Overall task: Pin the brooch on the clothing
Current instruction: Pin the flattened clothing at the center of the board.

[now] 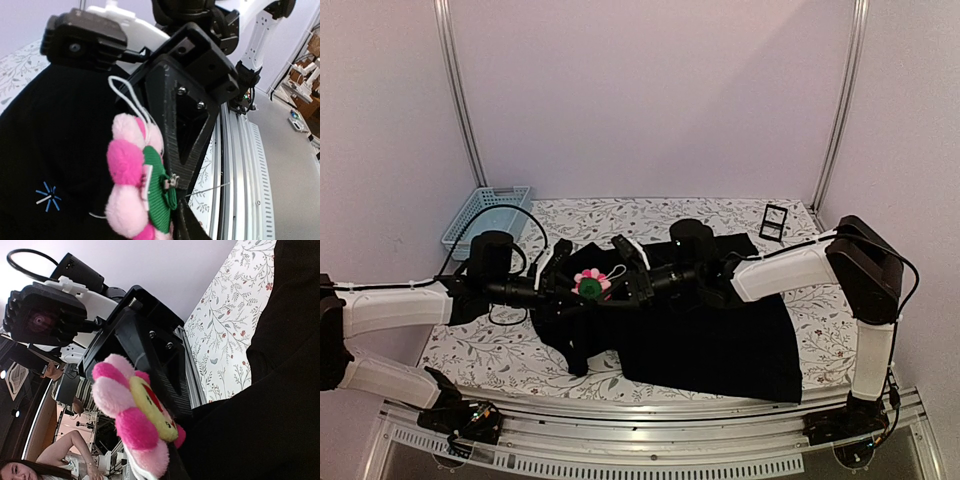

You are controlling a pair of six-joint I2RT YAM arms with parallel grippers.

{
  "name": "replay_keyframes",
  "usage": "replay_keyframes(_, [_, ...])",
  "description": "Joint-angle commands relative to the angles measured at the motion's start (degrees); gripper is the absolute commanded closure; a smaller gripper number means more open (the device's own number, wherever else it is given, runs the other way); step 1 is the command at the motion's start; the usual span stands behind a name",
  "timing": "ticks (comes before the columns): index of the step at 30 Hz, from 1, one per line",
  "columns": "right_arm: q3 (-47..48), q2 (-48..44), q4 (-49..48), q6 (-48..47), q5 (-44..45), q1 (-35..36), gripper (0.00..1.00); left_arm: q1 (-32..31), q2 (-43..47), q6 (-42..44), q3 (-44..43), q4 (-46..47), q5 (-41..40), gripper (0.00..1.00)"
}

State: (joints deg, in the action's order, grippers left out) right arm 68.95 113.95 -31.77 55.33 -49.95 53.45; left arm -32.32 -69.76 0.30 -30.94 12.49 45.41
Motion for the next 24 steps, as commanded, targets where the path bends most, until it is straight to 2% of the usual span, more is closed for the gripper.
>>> replay_keyframes(1, [0.97,0.00,-1.57,0.65,-1.64,0.12,1.00,-0.47,0.80,-2.94,0.36,4.03,2.93,0.81])
replay_keyframes(6, [1.06,0.46,-2.33,0.91,-1.89,0.15,1.00,-0.71,0.92,-5.31,0.67,4.99,3.96,1.00])
replay_keyframes(10, [1.09,0.23,-1.49,0.50,-2.12,-0.02,0.99,-0.78,1.38,-6.85,0.65,4.23,4.05,1.00])
replay_keyframes(13, [0.55,-0.95,0.47,-0.55,-2.61,-0.77,0.91,-0.73,1.76,-8.83,0.36,3.65,4.54,1.00])
replay_keyframes(16, [0.62,-2.74,7.04,-4.09,-2.45,-2.04,0.78,-0.73,2.07,-12.22,0.03,2.52,4.27,1.00])
replay_keyframes(21, [1.43,-7.93,18.20,-15.52,-0.63,-3.40,0.59,-0.56,1.67,-18.32,-0.20,1.33,3.98,1.00])
replay_keyframes(24, [4.05,-9.53,26.07,-23.23,0.45,-4.01,0.53,-0.56,1.36,-19.10,-0.15,0.84,3.78,1.00])
